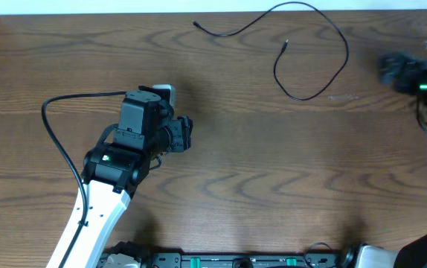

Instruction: Untangle cables

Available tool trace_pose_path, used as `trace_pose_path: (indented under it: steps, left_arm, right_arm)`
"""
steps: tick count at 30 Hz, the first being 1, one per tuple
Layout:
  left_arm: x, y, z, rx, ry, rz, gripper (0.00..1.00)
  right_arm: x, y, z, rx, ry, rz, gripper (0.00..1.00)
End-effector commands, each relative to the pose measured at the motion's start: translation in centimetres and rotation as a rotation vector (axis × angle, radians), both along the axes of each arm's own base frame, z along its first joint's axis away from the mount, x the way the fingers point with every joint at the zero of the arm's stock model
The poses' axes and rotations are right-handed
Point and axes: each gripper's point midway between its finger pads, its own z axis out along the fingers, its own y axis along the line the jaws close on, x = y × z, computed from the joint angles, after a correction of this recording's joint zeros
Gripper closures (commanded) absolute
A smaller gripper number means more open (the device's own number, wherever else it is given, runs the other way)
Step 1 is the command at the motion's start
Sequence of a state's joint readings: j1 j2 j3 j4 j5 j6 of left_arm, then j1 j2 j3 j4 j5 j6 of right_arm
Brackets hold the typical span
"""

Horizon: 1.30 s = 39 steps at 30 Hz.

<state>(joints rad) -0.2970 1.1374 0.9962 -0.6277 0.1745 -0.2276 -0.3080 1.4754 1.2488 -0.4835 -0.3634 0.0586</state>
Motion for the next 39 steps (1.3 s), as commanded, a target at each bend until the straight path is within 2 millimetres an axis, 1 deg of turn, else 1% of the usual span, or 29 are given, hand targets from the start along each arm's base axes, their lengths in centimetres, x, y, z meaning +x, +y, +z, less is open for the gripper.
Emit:
trace_pose_path:
  steps: [1, 2, 3, 5, 7, 11, 14, 15, 16, 17, 18, 19, 20, 22, 23, 24, 25, 26, 27, 28, 29, 30, 32, 33, 35, 37, 39]
  left_arm:
    - [0.3, 0.0, 0.6, 0.005, -0.020, -0.009, 0.39]
    - [0.3, 0.0, 0.6, 0.005, -0.020, -0.009, 0.39]
    - [0.3, 0.0, 0.6, 0.005, -0.020, -0.009, 0.39]
    - [0.3, 0.0, 0.6, 0.006, -0.020, -0.009, 0.39]
    - [0.3, 0.0, 0.6, 0.006, -0.020, -0.009, 0.39]
    - [0.3, 0.1, 0.6, 0.009, -0.021, -0.006, 0.39]
    - [0.5, 0.5, 0.6, 0.025, -0.026, 0.010, 0.39]
    - [0.5, 0.6, 0.6, 0.032, -0.027, 0.016, 0.39]
    - [0.5, 0.7, 0.6, 0.036, -0.029, 0.020, 0.39]
    - [0.5, 0.7, 0.6, 0.036, -0.029, 0.020, 0.39]
    - [0.5, 0.7, 0.6, 0.036, -0.029, 0.020, 0.39]
    - [0.5, 0.7, 0.6, 0.036, -0.029, 0.020, 0.39]
    - [0.5, 0.7, 0.6, 0.036, -0.029, 0.020, 0.39]
    - [0.5, 0.7, 0.6, 0.036, -0.029, 0.020, 0.39]
    - [0.5, 0.7, 0.6, 0.035, -0.029, 0.019, 0.39]
    - [0.5, 0.7, 0.6, 0.036, -0.029, 0.019, 0.39]
    - [0.5, 0.7, 0.6, 0.036, -0.029, 0.019, 0.39]
    - [0.5, 0.7, 0.6, 0.036, -0.029, 0.019, 0.39]
    - [0.5, 0.7, 0.6, 0.036, -0.029, 0.019, 0.39]
    - [0.5, 0.7, 0.6, 0.035, -0.029, 0.019, 0.39]
    - [0.6, 0.7, 0.6, 0.035, -0.030, 0.019, 0.39]
    - [0.6, 0.7, 0.7, 0.034, -0.034, 0.019, 0.39]
    - [0.7, 0.7, 0.8, 0.033, -0.039, 0.019, 0.39]
    - [0.8, 0.7, 0.8, 0.032, -0.041, 0.019, 0.39]
    - [0.8, 0.6, 0.9, 0.031, -0.046, 0.019, 0.39]
    - [1.0, 0.9, 0.9, 0.044, -0.050, 0.032, 0.38]
    - [1.0, 1.0, 0.8, 0.052, -0.051, 0.028, 0.39]
  right_arm:
    - [-0.4, 5.6, -1.9, -0.107, 0.067, 0.194, 0.01]
    - [-0.5, 6.9, -2.3, -0.118, 0.080, 0.237, 0.01]
    - [-0.8, 8.8, -2.8, -0.137, 0.094, 0.303, 0.01]
    - [-1.4, 11.2, -3.6, -0.169, 0.113, 0.395, 0.01]
    - [-2.5, 14.1, -4.7, -0.217, 0.143, 0.528, 0.01]
    - [-3.8, 17.2, -6.7, -0.253, 0.194, 0.664, 0.01]
    - [-5.0, 19.9, -7.4, -0.159, 0.215, 0.758, 0.01]
    - [-5.2, 20.4, -7.5, -0.135, 0.217, 0.777, 0.01]
    - [-5.5, 21.5, -8.0, -0.076, 0.226, 0.818, 0.01]
    - [-5.5, 21.8, -8.4, -0.053, 0.241, 0.818, 0.01]
    - [-5.4, 21.9, -9.4, -0.038, 0.274, 0.803, 0.01]
    - [-5.4, 21.8, -9.9, -0.040, 0.293, 0.793, 0.01]
    - [-5.2, 21.2, -11.2, -0.061, 0.336, 0.762, 0.01]
    - [-4.6, 19.3, -13.7, -0.149, 0.421, 0.661, 0.01]
    - [-4.2, 17.6, -15.1, -0.223, 0.468, 0.589, 0.01]
    - [-3.7, 15.3, -16.3, -0.336, 0.510, 0.516, 0.01]
    - [-3.3, 13.7, -16.8, -0.414, 0.532, 0.455, 0.01]
    - [-2.7, 11.7, -17.0, -0.487, 0.544, 0.348, 0.01]
    - [-2.3, 10.6, -16.8, -0.509, 0.542, 0.252, 0.01]
    - [-2.0, 10.0, -16.6, -0.509, 0.536, 0.192, 0.01]
    - [-1.8, 9.7, -16.4, -0.496, 0.529, 0.136, 0.01]
    - [-1.3, 9.1, -16.2, -0.417, 0.509, -0.018, 0.01]
    - [-0.9, 9.0, -16.1, -0.296, 0.488, -0.177, 0.01]
    - [-0.4, 9.0, -16.0, -0.201, 0.462, -0.292, 0.01]
    - [0.5, 9.5, -16.0, -0.053, 0.423, -0.431, 0.01]
    - [1.4, 10.2, -16.0, 0.058, 0.388, -0.513, 0.01]
    - [2.5, 10.1, -15.6, 0.066, 0.337, -0.522, 0.01]
